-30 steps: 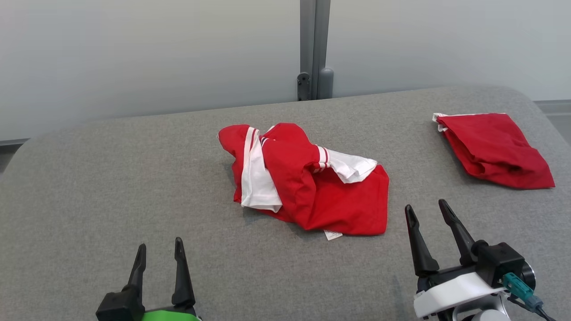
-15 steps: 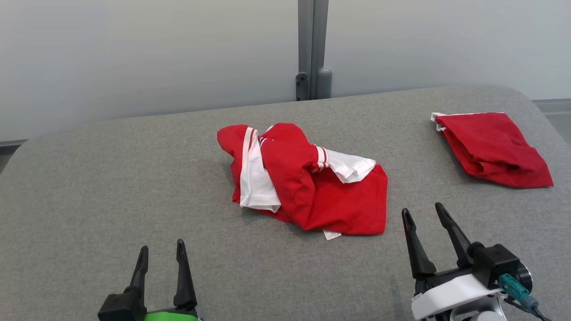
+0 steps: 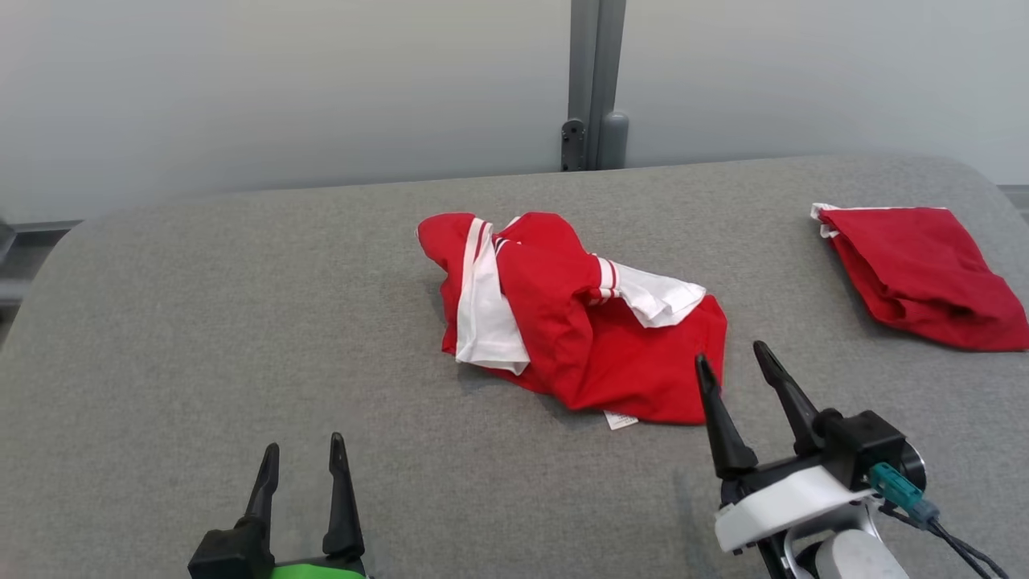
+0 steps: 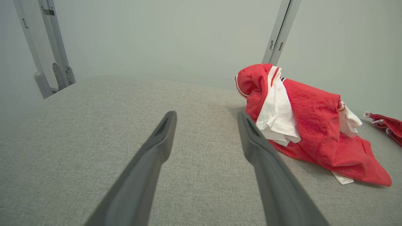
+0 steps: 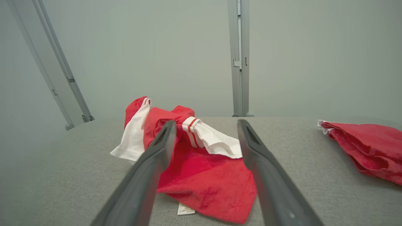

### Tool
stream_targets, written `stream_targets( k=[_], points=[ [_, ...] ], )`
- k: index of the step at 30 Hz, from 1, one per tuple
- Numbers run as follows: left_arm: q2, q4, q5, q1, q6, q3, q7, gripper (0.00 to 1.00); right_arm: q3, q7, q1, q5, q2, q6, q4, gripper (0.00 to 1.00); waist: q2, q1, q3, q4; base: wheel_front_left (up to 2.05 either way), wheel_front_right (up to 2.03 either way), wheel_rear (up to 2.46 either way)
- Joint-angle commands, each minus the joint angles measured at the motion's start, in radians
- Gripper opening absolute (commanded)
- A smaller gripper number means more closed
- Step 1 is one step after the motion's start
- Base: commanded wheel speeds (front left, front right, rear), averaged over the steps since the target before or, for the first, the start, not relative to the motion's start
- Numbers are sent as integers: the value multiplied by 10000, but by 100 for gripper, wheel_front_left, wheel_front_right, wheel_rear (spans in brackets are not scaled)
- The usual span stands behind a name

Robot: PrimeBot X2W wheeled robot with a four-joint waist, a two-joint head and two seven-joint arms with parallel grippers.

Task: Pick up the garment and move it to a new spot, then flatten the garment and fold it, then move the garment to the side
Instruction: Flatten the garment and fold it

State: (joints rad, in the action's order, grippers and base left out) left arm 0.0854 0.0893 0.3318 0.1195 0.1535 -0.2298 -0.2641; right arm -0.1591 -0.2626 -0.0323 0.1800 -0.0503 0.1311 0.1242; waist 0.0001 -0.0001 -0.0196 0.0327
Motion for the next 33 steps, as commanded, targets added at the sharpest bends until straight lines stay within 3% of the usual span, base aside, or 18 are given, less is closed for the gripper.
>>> stream_targets(
  k=[1,8,19,20,21,22,23,27,33],
  points=[
    [-8,16,-44,-55,-23,-4,-3,100,-156,-30,-242,147,-3,-7,204,100,-1,1,141,289,0,0,0],
    [-69,51,-113,-392,-112,-158,-1,100,-674,-32,-1696,600,-8,-7,1821,100,-1,1,614,1270,0,0,0],
    [-226,90,-140,-715,-164,-255,-1,100,-647,-30,-3900,1388,-14,-7,5110,100,-1,1,1311,2897,0,0,0],
    [-235,92,-131,-730,-168,-252,-3,100,-588,-28,-4088,1387,-22,-7,5394,88,-1,1,1362,2984,0,0,0],
    [-246,90,-123,-750,-168,-251,-1,100,-533,-30,-4251,1313,-24,-7,5629,47,-1,1,1406,3057,0,0,0],
    [-258,82,-116,-762,-164,-250,-1,100,-483,-30,-4400,1217,-34,-7,5823,32,-1,1,1441,3111,0,0,0],
    [-266,74,-109,-766,-155,-232,-1,100,-461,-30,-4502,1137,-46,-7,5974,0,-1,1,1463,3141,0,0,0],
    [-298,32,-103,-759,-114,-168,-3,100,-243,-30,-4872,783,-264,-9,5789,0,-1,1,1508,3125,0,0,0],
    [-334,-13,-29,-765,-111,-190,-1,100,-362,-29,-5306,300,-761,-9,4242,0,-1,1,1543,2873,0,0,0]
  ],
)
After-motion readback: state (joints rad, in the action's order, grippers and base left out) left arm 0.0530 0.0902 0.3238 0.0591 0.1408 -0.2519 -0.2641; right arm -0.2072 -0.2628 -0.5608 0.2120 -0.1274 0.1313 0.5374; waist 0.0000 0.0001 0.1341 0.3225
